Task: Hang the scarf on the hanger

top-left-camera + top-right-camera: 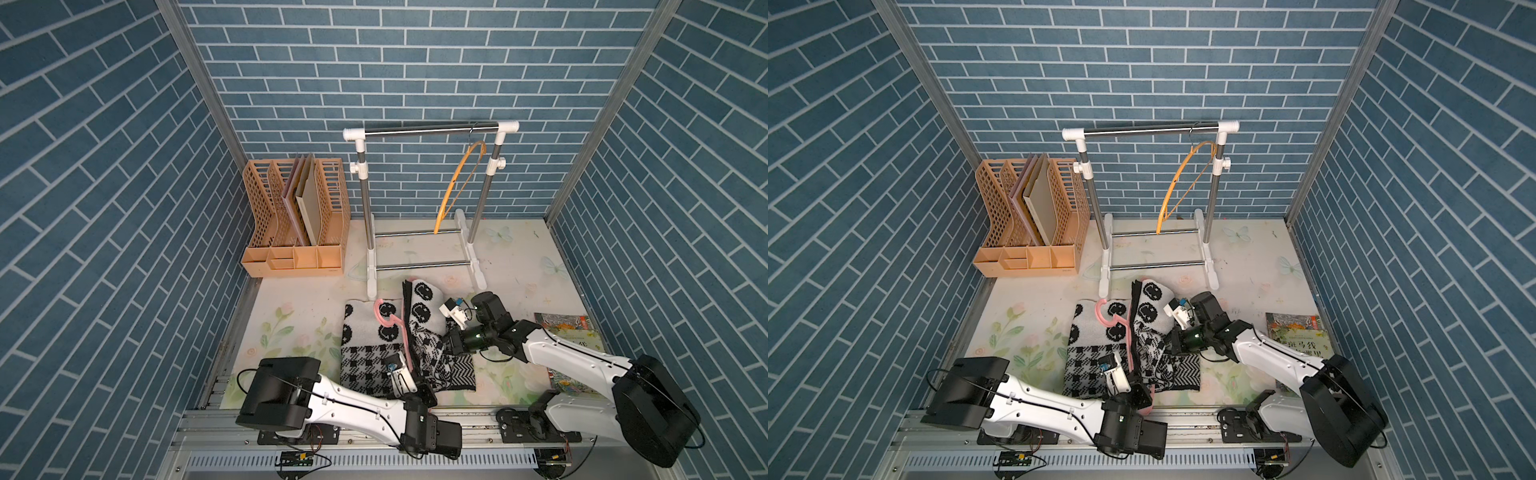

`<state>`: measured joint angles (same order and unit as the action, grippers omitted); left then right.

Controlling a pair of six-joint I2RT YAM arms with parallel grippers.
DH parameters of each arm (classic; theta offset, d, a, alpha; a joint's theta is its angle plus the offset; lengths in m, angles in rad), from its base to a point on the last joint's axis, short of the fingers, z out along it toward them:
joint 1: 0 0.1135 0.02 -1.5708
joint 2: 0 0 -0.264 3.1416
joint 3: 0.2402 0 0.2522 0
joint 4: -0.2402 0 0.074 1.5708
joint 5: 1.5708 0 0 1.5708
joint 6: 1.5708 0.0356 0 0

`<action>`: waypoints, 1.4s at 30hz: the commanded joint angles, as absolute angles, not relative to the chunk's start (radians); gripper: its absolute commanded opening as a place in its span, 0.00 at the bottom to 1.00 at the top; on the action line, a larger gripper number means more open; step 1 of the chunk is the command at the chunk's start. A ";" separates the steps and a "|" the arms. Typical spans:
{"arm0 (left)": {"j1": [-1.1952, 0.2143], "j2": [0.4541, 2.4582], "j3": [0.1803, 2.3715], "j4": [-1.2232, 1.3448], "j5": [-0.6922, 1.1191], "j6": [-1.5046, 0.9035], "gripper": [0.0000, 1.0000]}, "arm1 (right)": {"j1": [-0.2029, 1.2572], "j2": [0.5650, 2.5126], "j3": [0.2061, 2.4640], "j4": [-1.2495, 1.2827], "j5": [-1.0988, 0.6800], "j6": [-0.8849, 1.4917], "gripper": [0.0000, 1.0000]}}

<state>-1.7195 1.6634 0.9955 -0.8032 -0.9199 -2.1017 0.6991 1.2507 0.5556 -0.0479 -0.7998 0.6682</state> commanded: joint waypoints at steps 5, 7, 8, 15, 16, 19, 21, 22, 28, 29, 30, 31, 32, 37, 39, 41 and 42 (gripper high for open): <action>-1.855 1.690 1.019 -0.884 -0.900 -2.306 0.00 | 0.838 1.403 0.670 -0.023 -0.873 0.652 0.00; -1.856 1.691 1.021 -0.885 -0.901 -2.306 0.00 | 0.851 1.402 0.704 -0.139 -0.858 0.565 0.00; -1.855 1.691 1.023 -0.888 -0.901 -2.306 0.00 | 0.850 1.389 0.716 -0.204 -0.844 0.522 0.02; -1.855 1.694 1.027 -0.901 -0.897 -2.306 0.00 | 0.821 1.320 0.790 -0.433 -0.677 0.377 0.32; -1.855 1.694 1.027 -0.901 -0.898 -2.306 0.00 | 0.801 1.305 0.799 -0.429 -0.678 0.382 0.36; -1.855 1.693 1.026 -0.903 -0.895 -2.306 0.00 | 0.741 1.280 0.841 -0.432 -0.703 0.380 0.43; -1.855 1.693 1.024 -0.904 -0.891 -2.305 0.00 | 0.709 1.281 0.875 -0.472 -0.711 0.349 0.45; -1.855 1.693 1.023 -0.904 -0.889 -2.305 0.00 | 0.696 1.283 0.890 -0.504 -0.707 0.327 0.45; -1.855 1.691 1.023 -0.912 -0.886 -2.306 0.00 | 0.673 1.257 0.860 -0.542 -0.802 0.285 0.37; -1.855 1.690 1.023 -0.913 -0.887 -2.306 0.00 | 0.674 1.252 0.845 -0.534 -0.834 0.286 0.35; -1.855 1.691 1.023 -0.914 -0.888 -2.307 0.00 | 0.674 1.242 0.832 -0.529 -0.858 0.289 0.33; -1.855 1.691 1.023 -0.914 -0.889 -2.308 0.00 | 0.674 1.230 0.823 -0.529 -0.869 0.291 0.31; -1.855 1.691 1.023 -0.914 -0.888 -2.309 0.00 | 0.675 1.202 0.814 -0.527 -0.873 0.294 0.27; -1.853 1.690 1.025 -0.923 -0.889 -2.316 0.00 | 0.678 1.077 0.745 -0.427 -1.003 0.345 0.27; -1.854 1.690 1.024 -0.928 -0.889 -2.321 0.00 | 0.686 1.069 0.729 -0.394 -1.038 0.361 0.33; -1.854 1.690 1.024 -0.929 -0.891 -2.323 0.00 | 0.689 1.072 0.738 -0.374 -1.062 0.361 0.33; -1.854 1.692 1.025 -0.929 -0.890 -2.325 0.00 | 0.686 1.070 0.749 -0.368 -1.050 0.361 0.32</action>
<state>-1.7195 1.6775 1.0176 -0.8558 -0.9154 -2.1017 0.6811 1.0760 0.7444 -0.4351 -0.9752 0.3485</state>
